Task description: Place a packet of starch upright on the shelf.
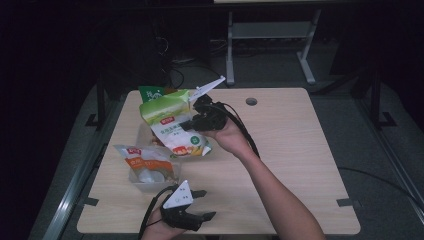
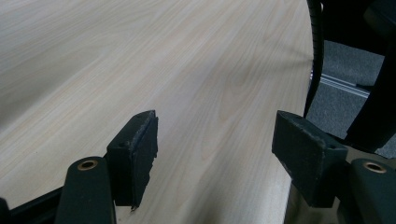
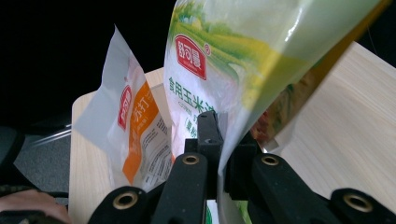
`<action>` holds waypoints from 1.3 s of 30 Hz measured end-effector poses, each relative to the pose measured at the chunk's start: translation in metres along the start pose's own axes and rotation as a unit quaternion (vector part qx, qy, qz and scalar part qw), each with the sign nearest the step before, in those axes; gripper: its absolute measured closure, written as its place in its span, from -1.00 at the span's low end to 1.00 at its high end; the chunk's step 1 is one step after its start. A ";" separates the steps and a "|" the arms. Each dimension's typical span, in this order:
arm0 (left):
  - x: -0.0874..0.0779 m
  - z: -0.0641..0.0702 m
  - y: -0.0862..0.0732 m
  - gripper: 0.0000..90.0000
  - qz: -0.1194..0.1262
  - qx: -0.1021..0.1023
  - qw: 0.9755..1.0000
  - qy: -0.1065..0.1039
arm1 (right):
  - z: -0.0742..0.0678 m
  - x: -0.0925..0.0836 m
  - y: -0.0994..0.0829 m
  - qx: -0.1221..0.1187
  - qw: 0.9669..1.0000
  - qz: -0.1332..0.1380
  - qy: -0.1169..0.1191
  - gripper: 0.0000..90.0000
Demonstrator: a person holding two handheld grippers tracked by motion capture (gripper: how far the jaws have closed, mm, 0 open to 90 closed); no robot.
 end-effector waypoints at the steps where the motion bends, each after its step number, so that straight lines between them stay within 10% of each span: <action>1: 0.000 0.000 0.000 -0.31 0.000 0.000 1.000 0.000 | -0.001 0.003 0.001 -0.002 1.000 -0.001 0.000 0.93; 22: 0.002 0.005 -0.001 -0.32 -0.002 0.007 1.000 -0.004 | -0.016 0.089 0.008 0.011 0.999 -0.002 0.031 0.93; 39: 0.003 0.006 -0.002 -0.32 -0.007 0.015 1.000 -0.006 | -0.015 0.115 -0.025 0.035 0.998 0.016 0.047 0.87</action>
Point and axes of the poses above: each handheld gripper's, and its own axes: x roughly forward along the jaws, y roughly out of its top, z roughly to its right, the point moved 9 cm from there along x, roughly forward along the jaws, and after that the axes turned 5 degrees about z, right-handed, at the moved point
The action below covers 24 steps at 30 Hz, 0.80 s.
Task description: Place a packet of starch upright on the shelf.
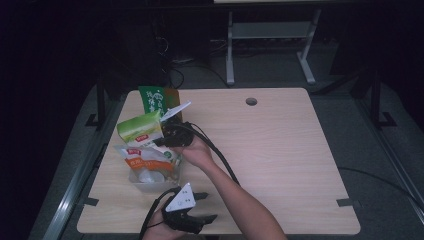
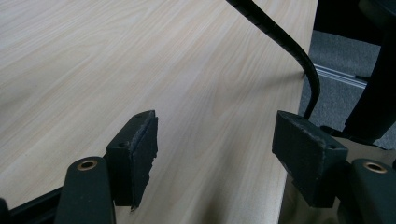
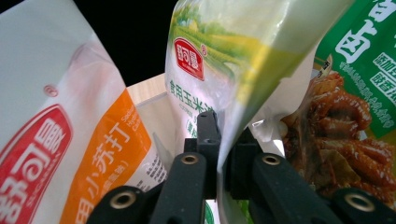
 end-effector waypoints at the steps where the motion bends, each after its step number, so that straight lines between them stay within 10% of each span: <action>1: 0.000 0.000 0.000 -0.32 0.000 -0.001 1.000 0.000 | 0.001 -0.001 0.000 -0.005 1.000 -0.005 -0.002 0.87; 7: 0.001 0.000 0.000 -0.32 -0.002 0.000 1.000 -0.001 | 0.004 -0.005 -0.005 -0.030 0.999 -0.030 -0.015 0.87; 24: 0.003 0.000 -0.001 -0.32 -0.004 0.000 1.000 0.000 | 0.014 -0.020 -0.015 -0.004 1.000 -0.030 -0.009 0.70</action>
Point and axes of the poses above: each handheld gripper's, and its own axes: x roughly forward along the jaws, y roughly out of its top, z roughly to its right, the point moved 9 cm from there along x, roughly forward along the jaws, and after that the axes turned 5 degrees about z, right-handed, at the moved point
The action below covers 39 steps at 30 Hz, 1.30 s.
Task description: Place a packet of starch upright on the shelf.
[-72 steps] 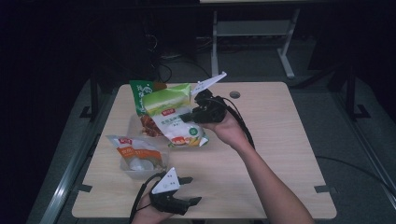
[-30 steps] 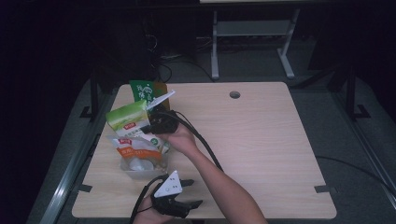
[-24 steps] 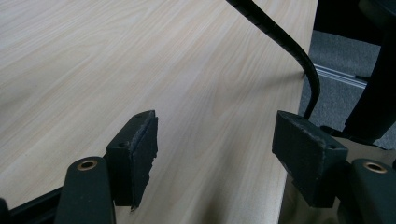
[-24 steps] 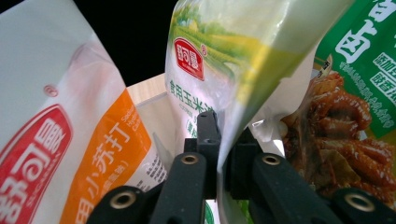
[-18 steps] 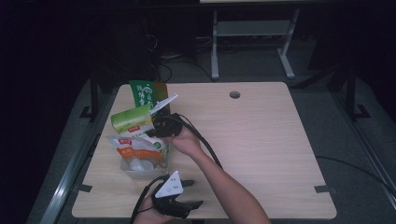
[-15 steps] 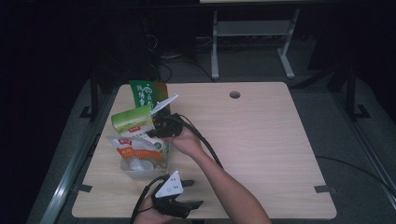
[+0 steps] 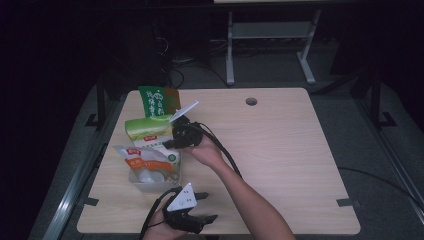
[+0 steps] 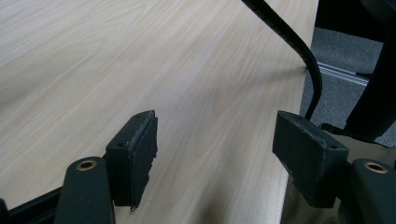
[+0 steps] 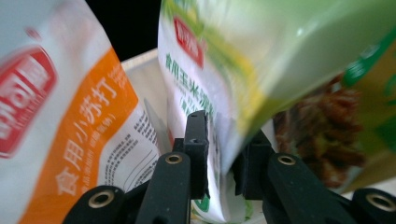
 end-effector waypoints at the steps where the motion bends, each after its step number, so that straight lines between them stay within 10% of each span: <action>1: 0.000 0.000 0.000 -0.33 -0.002 0.001 1.000 0.000 | -0.001 -0.003 0.003 0.006 1.000 0.007 0.002 0.74; 19: 0.004 0.001 -0.002 -0.33 -0.008 0.004 1.000 -0.003 | 0.002 -0.007 -0.005 -0.001 1.000 -0.014 0.002 0.97; 39: 0.006 -0.003 -0.003 -0.36 -0.013 -0.004 1.000 0.001 | 0.017 -0.058 -0.009 0.028 0.999 0.004 -0.019 0.33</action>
Point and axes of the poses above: each handheld gripper's, and its own axes: x roughly forward along the jaws, y roughly out of its top, z roughly to its right, the point moved 9 cm from there along x, roughly forward along the jaws, and after that the axes turned 5 degrees about z, right-handed, at the moved point
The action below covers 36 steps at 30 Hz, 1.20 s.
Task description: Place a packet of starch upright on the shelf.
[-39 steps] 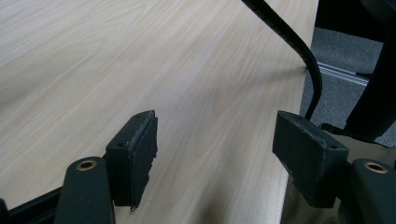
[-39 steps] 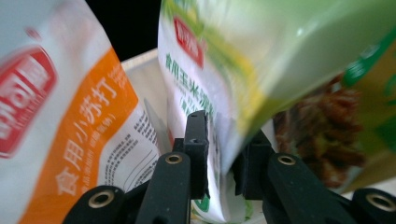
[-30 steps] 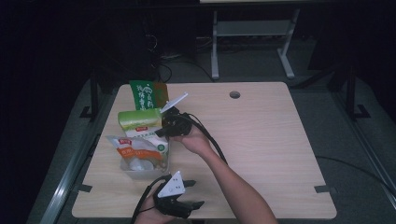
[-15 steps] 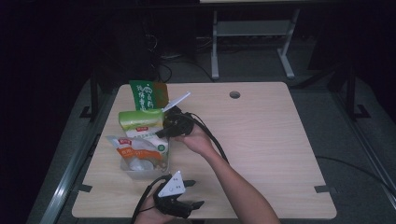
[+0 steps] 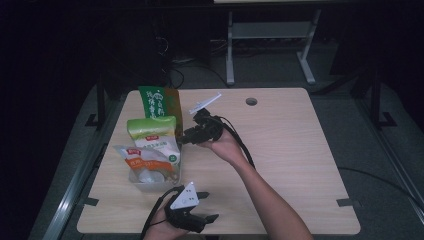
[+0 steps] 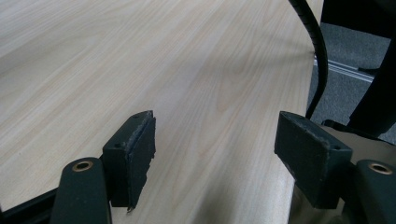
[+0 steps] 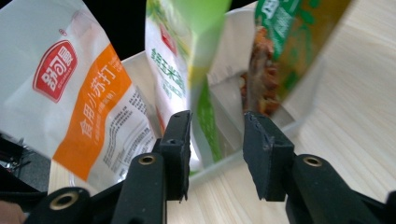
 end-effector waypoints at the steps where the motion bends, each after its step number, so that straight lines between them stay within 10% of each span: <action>1: 0.000 0.000 0.000 -0.36 0.000 -0.001 1.000 0.000 | 0.002 -0.003 -0.001 0.001 1.000 0.003 -0.003 0.32; 36: -0.004 -0.017 0.002 -0.40 0.003 -0.011 1.000 0.018 | 0.042 -0.086 -0.051 0.032 0.997 -0.001 -0.066 -0.12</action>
Point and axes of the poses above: each handheld gripper's, and its own axes: x roughly forward along the jaws, y roughly out of its top, z roughly to its right, the point moved 9 cm from there along x, roughly forward along the jaws, and after that the axes turned 5 degrees about z, right-handed, at the moved point
